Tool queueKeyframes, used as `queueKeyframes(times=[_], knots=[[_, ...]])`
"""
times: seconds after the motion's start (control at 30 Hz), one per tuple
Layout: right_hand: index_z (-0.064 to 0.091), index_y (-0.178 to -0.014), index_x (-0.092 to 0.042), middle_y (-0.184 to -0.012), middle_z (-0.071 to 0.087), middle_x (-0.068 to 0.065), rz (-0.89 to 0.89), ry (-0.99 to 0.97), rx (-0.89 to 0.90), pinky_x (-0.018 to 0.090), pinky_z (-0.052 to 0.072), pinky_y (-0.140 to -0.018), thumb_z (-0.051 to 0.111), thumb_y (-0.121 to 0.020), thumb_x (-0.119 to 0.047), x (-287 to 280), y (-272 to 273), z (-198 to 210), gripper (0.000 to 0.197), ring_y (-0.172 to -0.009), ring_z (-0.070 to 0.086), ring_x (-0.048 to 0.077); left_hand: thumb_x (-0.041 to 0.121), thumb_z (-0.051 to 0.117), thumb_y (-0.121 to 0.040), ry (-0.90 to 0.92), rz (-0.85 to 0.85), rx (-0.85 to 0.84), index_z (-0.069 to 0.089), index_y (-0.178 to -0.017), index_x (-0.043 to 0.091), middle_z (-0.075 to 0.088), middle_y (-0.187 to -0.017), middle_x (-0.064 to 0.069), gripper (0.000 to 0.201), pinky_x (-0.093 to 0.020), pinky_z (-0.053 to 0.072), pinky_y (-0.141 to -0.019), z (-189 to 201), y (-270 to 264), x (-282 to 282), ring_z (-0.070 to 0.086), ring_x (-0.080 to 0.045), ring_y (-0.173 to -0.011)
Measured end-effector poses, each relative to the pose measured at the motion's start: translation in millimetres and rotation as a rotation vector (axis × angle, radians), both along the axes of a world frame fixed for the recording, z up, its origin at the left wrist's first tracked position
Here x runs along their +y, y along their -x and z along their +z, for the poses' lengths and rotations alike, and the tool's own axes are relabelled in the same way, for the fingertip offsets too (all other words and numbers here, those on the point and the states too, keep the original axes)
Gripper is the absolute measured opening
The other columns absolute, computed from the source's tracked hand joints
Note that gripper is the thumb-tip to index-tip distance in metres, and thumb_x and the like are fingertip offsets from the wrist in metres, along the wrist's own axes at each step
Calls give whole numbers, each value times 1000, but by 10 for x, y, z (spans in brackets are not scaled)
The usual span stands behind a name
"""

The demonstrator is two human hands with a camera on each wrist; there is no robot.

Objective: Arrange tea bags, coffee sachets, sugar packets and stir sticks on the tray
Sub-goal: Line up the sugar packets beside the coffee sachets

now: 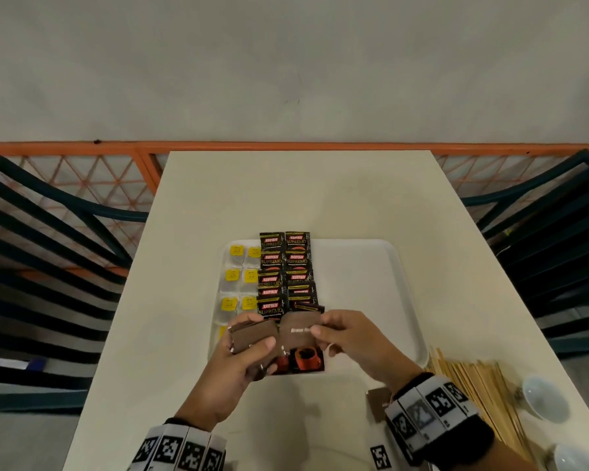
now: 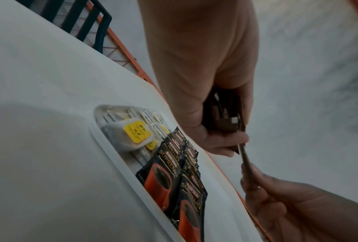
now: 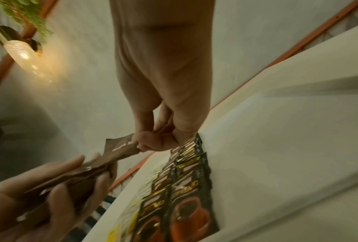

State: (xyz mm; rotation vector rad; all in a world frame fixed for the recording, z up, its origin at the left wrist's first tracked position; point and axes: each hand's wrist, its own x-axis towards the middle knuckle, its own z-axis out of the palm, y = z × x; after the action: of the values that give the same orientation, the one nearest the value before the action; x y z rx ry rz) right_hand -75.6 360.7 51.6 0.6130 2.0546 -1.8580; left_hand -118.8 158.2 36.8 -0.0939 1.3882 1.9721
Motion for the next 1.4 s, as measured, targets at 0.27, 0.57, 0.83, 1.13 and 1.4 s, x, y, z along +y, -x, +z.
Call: queueKeyframes(times=[0.27, 0.57, 0.83, 1.13, 1.4], knots=[[58, -83, -14, -75, 61, 4, -237, -243, 30, 22, 40, -56, 60, -87, -9, 798, 687, -272, 7, -64, 52, 12, 18, 84, -54, -28, 100, -48, 57, -116, 34, 69, -103, -1, 69, -27, 56, -56, -43, 224, 193, 71, -20, -82], [62, -82, -13, -64, 56, -1, -266, -312, 27, 21, 40, -59, 67, -82, -10, 1115, 1463, -550, 6, -60, 48, 11, 23, 80, -55, 10, 139, -66, 61, -113, 21, 73, -95, -2, 61, -21, 55, -57, -164, 323, 327, 71, -10, -80], [57, -79, -13, -77, 64, 11, -247, -473, 55, 24, 50, -64, 70, -79, -9, 1148, 1668, -700, 14, -58, 56, 15, 47, 91, -25, 58, 92, -43, 65, -110, 17, 72, -104, -5, 94, -21, 54, -60, -235, 389, 411, 70, -13, -90], [49, -78, -13, -74, 62, 11, -300, -462, 84, 16, 48, -48, 69, -81, -12, 1066, 1676, -737, 20, -51, 54, 14, 30, 87, -49, 60, 114, -77, 64, -111, 14, 71, -108, -9, 68, -21, 53, -58, -251, 375, 480, 70, -15, -90], [57, -98, -14, -80, 54, -7, -74, -531, 151, 10, 34, -59, 60, -88, -30, 715, 1329, -330, 19, -74, 52, 9, 0, 58, -81, 82, 182, -97, 64, -101, 17, 74, -88, 0, 27, -20, 53, -55, -233, 373, 575, 70, -10, -79]])
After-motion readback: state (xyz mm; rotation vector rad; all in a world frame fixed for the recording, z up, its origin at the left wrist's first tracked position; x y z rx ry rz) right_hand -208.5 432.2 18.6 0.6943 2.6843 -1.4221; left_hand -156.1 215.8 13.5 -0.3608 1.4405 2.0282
